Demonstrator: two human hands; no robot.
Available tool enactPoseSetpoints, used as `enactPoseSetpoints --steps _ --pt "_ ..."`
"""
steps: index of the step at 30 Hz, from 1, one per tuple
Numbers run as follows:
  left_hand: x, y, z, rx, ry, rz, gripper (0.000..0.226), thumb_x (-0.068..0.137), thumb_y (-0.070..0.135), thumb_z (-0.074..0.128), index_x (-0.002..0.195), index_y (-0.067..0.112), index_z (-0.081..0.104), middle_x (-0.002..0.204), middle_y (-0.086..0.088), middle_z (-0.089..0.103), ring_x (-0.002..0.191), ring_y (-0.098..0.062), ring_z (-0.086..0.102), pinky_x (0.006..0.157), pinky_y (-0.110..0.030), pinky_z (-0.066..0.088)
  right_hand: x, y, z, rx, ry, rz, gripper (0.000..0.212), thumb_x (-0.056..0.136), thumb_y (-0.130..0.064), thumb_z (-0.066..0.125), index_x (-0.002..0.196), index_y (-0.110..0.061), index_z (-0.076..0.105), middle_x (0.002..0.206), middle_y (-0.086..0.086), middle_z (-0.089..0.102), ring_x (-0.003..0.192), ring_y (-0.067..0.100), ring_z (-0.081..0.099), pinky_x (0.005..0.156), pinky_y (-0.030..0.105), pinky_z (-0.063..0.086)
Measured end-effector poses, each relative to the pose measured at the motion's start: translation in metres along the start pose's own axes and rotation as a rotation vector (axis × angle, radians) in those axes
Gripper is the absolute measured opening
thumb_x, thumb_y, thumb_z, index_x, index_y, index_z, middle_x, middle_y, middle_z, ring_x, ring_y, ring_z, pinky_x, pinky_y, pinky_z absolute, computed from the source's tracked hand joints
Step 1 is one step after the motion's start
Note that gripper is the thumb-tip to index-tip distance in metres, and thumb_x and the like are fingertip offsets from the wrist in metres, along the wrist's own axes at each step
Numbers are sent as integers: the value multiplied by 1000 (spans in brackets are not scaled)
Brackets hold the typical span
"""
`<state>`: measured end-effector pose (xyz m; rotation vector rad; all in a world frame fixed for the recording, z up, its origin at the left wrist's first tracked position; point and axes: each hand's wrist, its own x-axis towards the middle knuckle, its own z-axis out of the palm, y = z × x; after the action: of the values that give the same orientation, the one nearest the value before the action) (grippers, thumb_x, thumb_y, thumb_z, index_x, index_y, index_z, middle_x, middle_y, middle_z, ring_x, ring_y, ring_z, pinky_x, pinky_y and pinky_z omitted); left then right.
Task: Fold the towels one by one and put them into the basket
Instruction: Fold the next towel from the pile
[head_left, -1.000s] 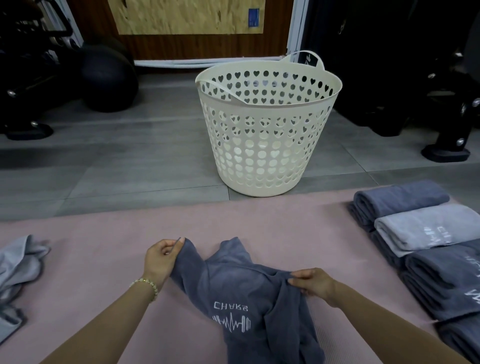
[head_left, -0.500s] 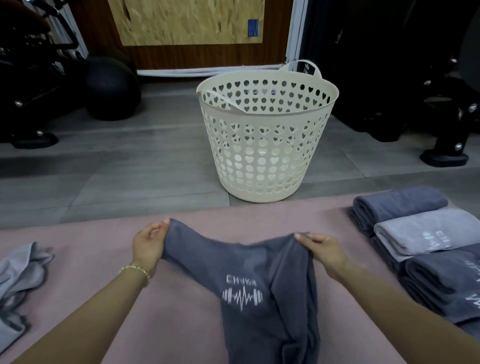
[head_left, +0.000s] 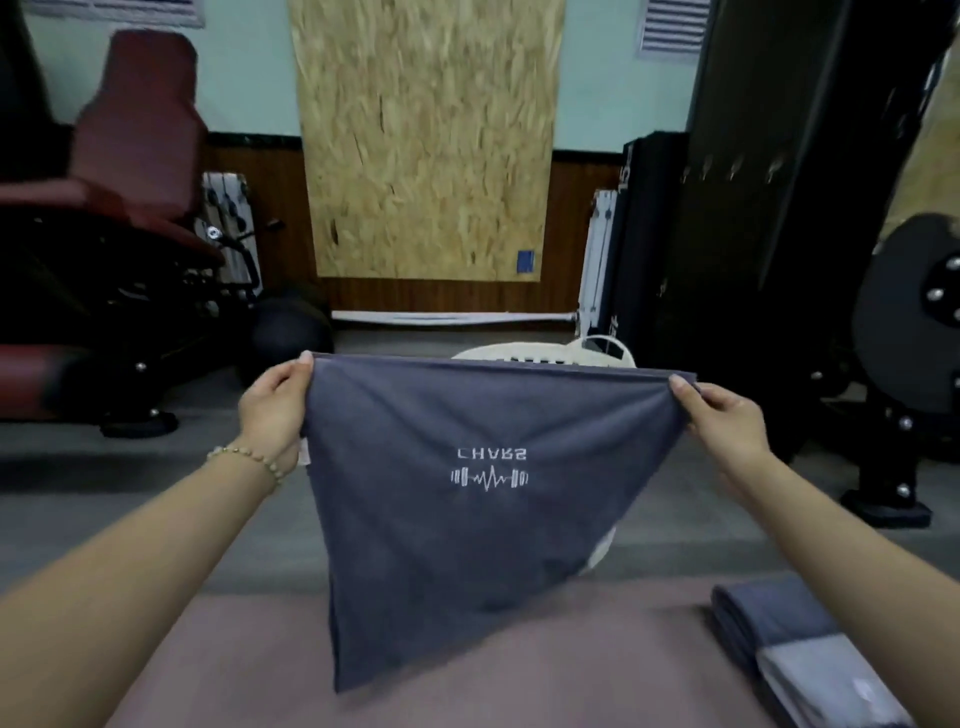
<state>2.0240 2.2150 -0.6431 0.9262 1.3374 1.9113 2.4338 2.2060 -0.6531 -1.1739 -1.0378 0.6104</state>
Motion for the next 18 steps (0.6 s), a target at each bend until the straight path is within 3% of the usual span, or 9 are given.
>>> enactPoseSetpoints --steps 4,8,10,12,15,16,18 --pt "4 26 3 22 43 69 25 90 32 61 101 11 68 78 8 59 80 -8 54 78 -25 45 1 -30 3 -64 25 -73 17 89 -25 65 74 -17 66 71 2 61 77 18 56 77 37 48" --pt "-2 39 -4 109 14 170 22 90 30 62 96 9 68 83 2 63 87 -12 56 82 -28 49 -6 -49 5 -39 45 -115 19 90 -21 63 72 -13 63 62 -4 59 58 5 54 60 20 44" --pt "-15 44 -7 180 -133 154 22 90 28 63 96 8 68 85 -4 64 76 -12 59 66 -19 50 -14 -50 5 -80 -37 -121 14 89 -20 64 82 -8 66 59 -9 63 51 -7 54 53 9 44" --pt "-31 49 -10 223 -402 10 24 83 33 69 90 10 69 77 -7 64 58 -7 59 49 -15 47 -23 -46 6 -140 -179 -95 11 88 -17 65 88 -6 67 55 -16 65 51 -10 54 52 4 42" --pt "-43 49 -21 199 -792 -257 64 44 53 88 91 11 75 86 -7 72 74 -9 66 61 -19 55 -41 -45 12 -130 -469 105 11 89 -20 63 91 -10 68 62 -14 68 58 -6 58 51 7 44" --pt "-44 47 -23 164 -863 -335 68 39 51 90 92 11 76 95 -9 72 82 -12 67 69 -22 57 -45 -44 14 -61 -541 192 12 90 -20 61 93 -11 69 73 -10 72 67 -2 63 56 9 49" --pt "-45 43 -26 81 -904 -457 47 49 43 88 83 12 79 97 -10 73 84 -14 70 72 -25 57 -46 -39 16 29 -586 293 14 90 -21 59 97 -13 69 88 -4 74 80 4 67 68 12 53"
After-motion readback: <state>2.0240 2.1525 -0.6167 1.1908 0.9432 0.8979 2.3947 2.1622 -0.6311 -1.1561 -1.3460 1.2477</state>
